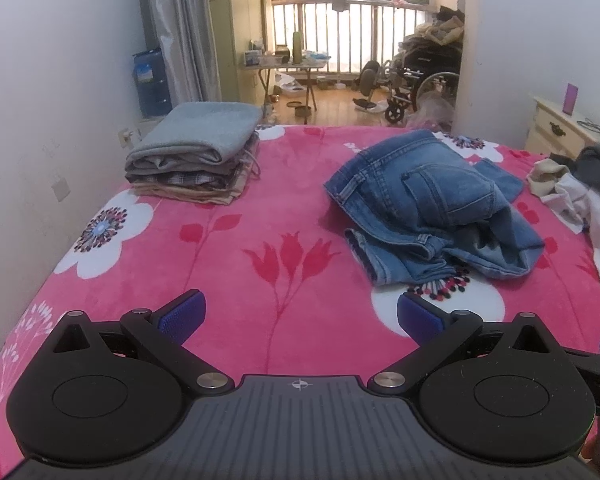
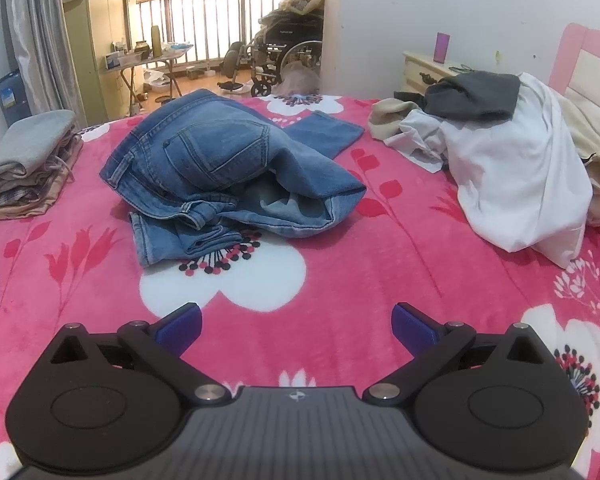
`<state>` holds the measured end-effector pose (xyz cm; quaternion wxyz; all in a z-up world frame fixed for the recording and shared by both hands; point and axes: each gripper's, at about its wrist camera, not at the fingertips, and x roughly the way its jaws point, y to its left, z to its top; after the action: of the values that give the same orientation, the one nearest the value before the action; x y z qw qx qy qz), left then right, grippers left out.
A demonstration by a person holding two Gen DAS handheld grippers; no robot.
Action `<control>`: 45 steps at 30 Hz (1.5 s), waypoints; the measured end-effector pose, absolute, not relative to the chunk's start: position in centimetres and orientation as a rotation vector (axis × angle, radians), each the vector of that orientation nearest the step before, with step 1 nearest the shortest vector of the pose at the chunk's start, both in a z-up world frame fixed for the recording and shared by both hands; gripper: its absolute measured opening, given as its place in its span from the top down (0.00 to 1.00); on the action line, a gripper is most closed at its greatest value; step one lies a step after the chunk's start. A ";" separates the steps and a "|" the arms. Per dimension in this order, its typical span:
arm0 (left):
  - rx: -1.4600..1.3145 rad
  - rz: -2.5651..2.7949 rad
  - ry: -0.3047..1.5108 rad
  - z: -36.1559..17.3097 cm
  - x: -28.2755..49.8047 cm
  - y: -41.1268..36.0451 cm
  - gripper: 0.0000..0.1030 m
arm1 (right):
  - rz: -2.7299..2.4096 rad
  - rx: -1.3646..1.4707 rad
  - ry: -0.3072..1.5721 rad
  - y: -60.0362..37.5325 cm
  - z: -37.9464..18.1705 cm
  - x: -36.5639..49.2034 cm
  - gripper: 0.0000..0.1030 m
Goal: Fold clothes
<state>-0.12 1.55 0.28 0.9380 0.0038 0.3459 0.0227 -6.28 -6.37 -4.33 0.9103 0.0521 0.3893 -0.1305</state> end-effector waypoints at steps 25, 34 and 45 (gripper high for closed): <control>0.012 0.082 0.726 -0.5 -0.3 1.0 0.00 | -0.272 0.108 0.797 -5.3 -7.2 -7.1 0.00; 0.013 0.083 0.728 -0.5 -0.3 1.0 0.00 | -0.272 0.106 0.791 -5.1 -7.5 -7.1 0.00; 0.019 0.094 0.726 -0.6 -0.4 1.0 0.00 | -0.280 0.111 0.779 -5.3 -7.2 -7.1 0.00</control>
<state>-0.38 0.99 -0.57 0.9337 0.0093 0.3551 0.0459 -7.06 -5.28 -7.22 0.9140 0.0541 0.3785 -0.1358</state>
